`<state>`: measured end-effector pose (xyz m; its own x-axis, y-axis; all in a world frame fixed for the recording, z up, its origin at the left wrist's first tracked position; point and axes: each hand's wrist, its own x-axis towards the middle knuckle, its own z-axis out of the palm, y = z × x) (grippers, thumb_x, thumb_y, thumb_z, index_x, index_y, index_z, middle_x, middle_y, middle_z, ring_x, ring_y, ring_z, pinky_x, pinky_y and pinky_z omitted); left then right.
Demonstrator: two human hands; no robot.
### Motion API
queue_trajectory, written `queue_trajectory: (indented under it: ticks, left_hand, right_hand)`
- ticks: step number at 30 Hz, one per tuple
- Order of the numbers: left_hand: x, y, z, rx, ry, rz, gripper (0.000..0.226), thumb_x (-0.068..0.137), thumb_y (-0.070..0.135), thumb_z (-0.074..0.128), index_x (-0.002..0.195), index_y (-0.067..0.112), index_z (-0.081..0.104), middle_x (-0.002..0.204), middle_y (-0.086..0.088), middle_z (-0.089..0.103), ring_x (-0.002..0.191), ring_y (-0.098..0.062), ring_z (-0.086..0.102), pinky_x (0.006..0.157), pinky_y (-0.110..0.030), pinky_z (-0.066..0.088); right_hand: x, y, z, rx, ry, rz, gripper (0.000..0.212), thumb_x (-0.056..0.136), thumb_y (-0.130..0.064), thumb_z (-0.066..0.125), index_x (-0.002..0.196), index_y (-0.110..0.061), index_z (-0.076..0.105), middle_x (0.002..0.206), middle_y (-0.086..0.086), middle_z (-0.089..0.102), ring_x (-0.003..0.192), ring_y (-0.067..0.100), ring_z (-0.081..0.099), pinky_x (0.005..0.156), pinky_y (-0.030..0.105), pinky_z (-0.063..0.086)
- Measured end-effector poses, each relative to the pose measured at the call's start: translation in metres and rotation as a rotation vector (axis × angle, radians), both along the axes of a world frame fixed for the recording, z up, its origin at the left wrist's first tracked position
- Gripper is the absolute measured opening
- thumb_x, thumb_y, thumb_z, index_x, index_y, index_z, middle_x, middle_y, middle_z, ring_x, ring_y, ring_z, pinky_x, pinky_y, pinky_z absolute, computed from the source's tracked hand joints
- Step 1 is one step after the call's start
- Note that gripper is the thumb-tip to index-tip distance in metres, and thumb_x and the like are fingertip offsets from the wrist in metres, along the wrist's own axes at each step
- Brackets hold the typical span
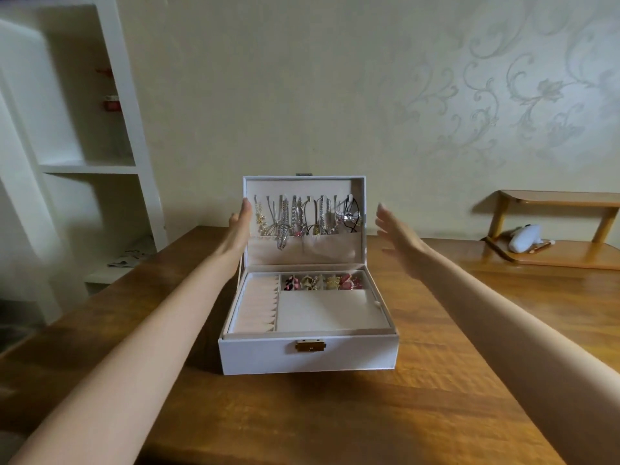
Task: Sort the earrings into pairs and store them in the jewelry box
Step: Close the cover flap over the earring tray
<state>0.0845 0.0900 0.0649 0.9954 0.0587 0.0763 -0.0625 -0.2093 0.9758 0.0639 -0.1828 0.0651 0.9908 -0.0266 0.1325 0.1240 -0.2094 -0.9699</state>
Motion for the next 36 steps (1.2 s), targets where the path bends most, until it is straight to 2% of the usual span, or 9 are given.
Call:
queue_trajectory:
  ticks: [2,6,11,15,17,22,28,32,36]
  left_hand:
    - [0.013,0.003,0.009,-0.013,-0.008,-0.046,0.096,0.07,0.086,0.016,0.149,0.032,0.009,0.158,0.003,0.007,0.146,-0.017,0.008,0.118,-0.045,0.007]
    - [0.0,-0.006,0.026,-0.064,-0.051,-0.09,0.073,0.091,0.065,0.006,0.149,0.023,0.018,0.155,-0.001,0.022,0.143,-0.022,0.021,0.117,-0.042,0.014]
    - [-0.031,0.015,0.016,-0.197,-0.118,-0.025,0.082,0.09,0.067,0.009,0.148,0.011,0.021,0.152,-0.011,0.028,0.139,-0.024,0.031,0.115,-0.041,0.024]
    - [-0.08,0.021,-0.005,-0.33,-0.154,-0.078,0.077,0.091,0.064,0.011,0.146,0.012,0.027,0.15,-0.008,0.033,0.138,-0.021,0.033,0.117,-0.039,0.021]
    - [-0.105,0.019,-0.023,-0.24,-0.164,-0.062,0.075,0.089,0.067,0.012,0.141,0.019,0.039,0.147,-0.001,0.04,0.137,-0.017,0.034,0.117,-0.041,0.018]
    - [-0.132,0.01,-0.059,-0.091,-0.114,-0.06,0.086,0.074,0.079,0.02,0.145,0.031,0.027,0.153,0.01,0.026,0.14,-0.008,0.023,0.112,-0.033,0.011]
    - [-0.134,0.004,-0.065,-0.057,-0.137,-0.042,0.057,0.095,0.035,0.045,0.147,0.032,0.021,0.153,0.012,0.023,0.125,0.003,0.025,0.102,-0.025,0.02]
    - [-0.135,0.003,-0.066,-0.06,-0.071,0.023,0.058,0.093,0.039,0.047,0.146,0.032,0.025,0.151,0.005,0.03,0.13,-0.01,0.033,0.1,-0.031,0.029]
    - [-0.143,0.001,-0.066,-0.02,0.061,0.106,0.061,0.088,0.05,0.051,0.142,0.029,0.031,0.138,0.0,0.043,0.127,-0.021,0.04,0.1,-0.04,0.034]
  right_hand:
    - [0.017,0.002,0.012,0.053,0.042,0.011,0.069,0.095,-0.059,0.02,0.149,-0.018,0.018,0.157,0.004,0.019,0.143,0.024,0.023,0.116,0.053,0.014]
    - [0.024,0.006,0.023,0.131,0.071,0.05,0.079,0.091,-0.066,0.012,0.149,-0.013,0.022,0.155,0.006,0.025,0.14,0.026,0.028,0.112,0.053,0.019]
    - [-0.014,0.005,0.018,0.268,-0.01,-0.033,0.071,0.093,-0.064,0.016,0.142,-0.019,0.038,0.142,0.005,0.046,0.127,0.027,0.047,0.095,0.047,0.033]
    - [-0.058,0.006,0.003,0.206,-0.073,-0.097,0.067,0.091,-0.065,0.018,0.136,-0.024,0.048,0.137,0.001,0.05,0.11,0.023,0.053,0.103,0.047,0.032]
    - [-0.077,0.008,-0.011,0.216,-0.055,-0.106,0.068,0.088,-0.067,0.025,0.135,-0.026,0.049,0.141,-0.005,0.046,0.111,0.02,0.049,0.103,0.041,0.03]
    - [-0.11,0.018,-0.049,0.146,-0.082,-0.06,0.059,0.083,-0.063,0.045,0.128,-0.027,0.055,0.128,-0.017,0.054,0.115,0.011,0.052,0.099,0.032,0.036]
    - [-0.11,0.022,-0.07,0.012,-0.107,-0.088,0.046,0.09,-0.028,0.059,0.135,-0.025,0.05,0.146,-0.01,0.039,0.125,0.009,0.04,0.099,0.026,0.032]
    - [-0.115,0.026,-0.07,0.071,-0.066,-0.083,0.049,0.091,-0.03,0.056,0.139,-0.027,0.044,0.145,-0.007,0.039,0.12,0.012,0.043,0.093,0.027,0.036]
    - [-0.122,0.03,-0.071,0.038,0.08,-0.131,0.054,0.091,-0.045,0.051,0.138,-0.021,0.038,0.127,0.001,0.052,0.104,0.018,0.055,0.084,0.032,0.046]
